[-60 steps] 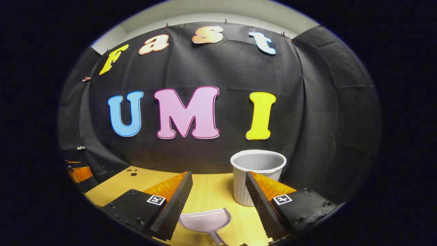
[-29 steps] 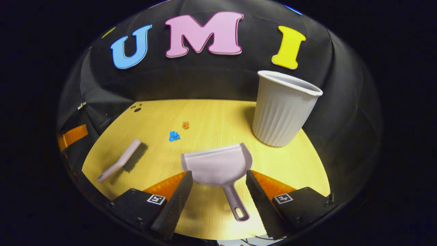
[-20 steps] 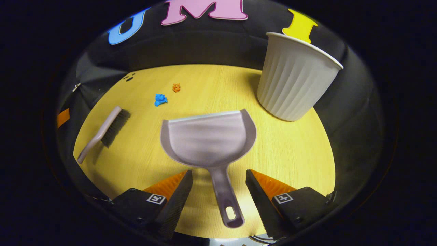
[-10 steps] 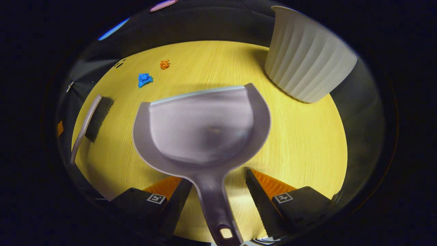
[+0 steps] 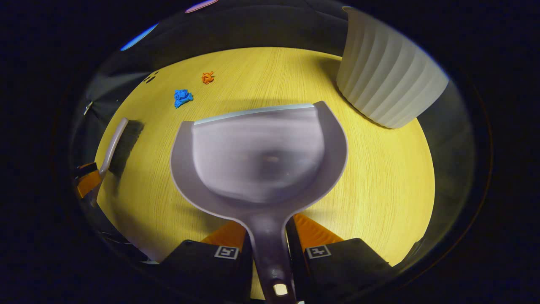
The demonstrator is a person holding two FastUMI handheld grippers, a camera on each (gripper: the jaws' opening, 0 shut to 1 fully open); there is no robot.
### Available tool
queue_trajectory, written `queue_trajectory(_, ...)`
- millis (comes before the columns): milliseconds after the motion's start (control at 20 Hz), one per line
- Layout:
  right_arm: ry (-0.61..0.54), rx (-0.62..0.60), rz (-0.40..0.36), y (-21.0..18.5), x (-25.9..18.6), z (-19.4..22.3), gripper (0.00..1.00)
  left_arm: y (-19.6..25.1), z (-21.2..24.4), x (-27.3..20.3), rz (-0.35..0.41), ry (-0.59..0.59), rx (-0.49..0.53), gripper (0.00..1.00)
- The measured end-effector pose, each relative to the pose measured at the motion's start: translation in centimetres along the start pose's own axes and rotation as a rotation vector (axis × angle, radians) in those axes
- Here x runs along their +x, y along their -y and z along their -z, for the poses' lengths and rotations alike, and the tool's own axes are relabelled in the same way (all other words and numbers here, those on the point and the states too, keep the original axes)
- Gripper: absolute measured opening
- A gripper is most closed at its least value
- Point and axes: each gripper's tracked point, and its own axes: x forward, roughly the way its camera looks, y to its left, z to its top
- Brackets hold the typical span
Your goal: Pick up the small broom and dustpan from the desktop, sweep the trash into the dustpan with the broom, and then empty the trash into the garbage bin.
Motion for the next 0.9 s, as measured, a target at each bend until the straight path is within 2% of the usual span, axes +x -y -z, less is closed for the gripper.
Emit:
queue_trajectory(150,-0.012,-0.029,-0.018,-0.1,-0.1,0.2,0.39,-0.1,0.6,2.0,0.005,-0.083,0.020,0.96)
queue_trajectory(250,-0.019,-0.029,-0.024,-0.1,-0.2,0.3,0.34,-0.2,0.9,3.1,0.003,-0.136,0.022,0.92)
queue_trajectory(300,-0.018,-0.032,-0.025,0.0,-0.3,0.2,0.34,-0.3,1.0,3.4,0.000,-0.161,0.028,0.88)
queue_trajectory(450,-0.017,-0.042,-0.028,0.0,-0.2,0.3,0.37,-0.2,1.2,4.7,-0.011,-0.207,0.051,0.86)
queue_trajectory(550,-0.022,-0.043,-0.034,-0.1,-0.3,0.2,0.34,-0.4,1.2,5.1,-0.040,-0.221,0.064,0.82)
queue_trajectory(600,-0.023,-0.043,-0.038,0.0,-0.3,0.2,0.37,-0.7,1.2,5.6,-0.054,-0.213,0.081,0.78)
queue_trajectory(650,-0.024,-0.042,-0.041,-0.1,-0.3,0.2,0.37,-0.7,1.4,5.8,-0.062,-0.211,0.090,0.73)
queue_trajectory(700,-0.025,-0.043,-0.043,0.0,-0.3,0.2,0.37,-0.5,1.2,5.9,-0.062,-0.201,0.092,0.63)
queue_trajectory(750,-0.026,-0.045,-0.045,-0.1,-0.2,0.3,0.34,-0.3,1.2,5.9,-0.060,-0.199,0.096,0.60)
queue_trajectory(850,-0.029,-0.053,-0.049,-0.1,-0.3,0.2,0.37,-0.1,1.2,5.9,-0.066,-0.186,0.102,0.41)
queue_trajectory(900,-0.027,-0.057,-0.051,-0.1,-0.3,0.1,0.34,0.0,1.1,6.1,-0.065,-0.174,0.098,0.36)
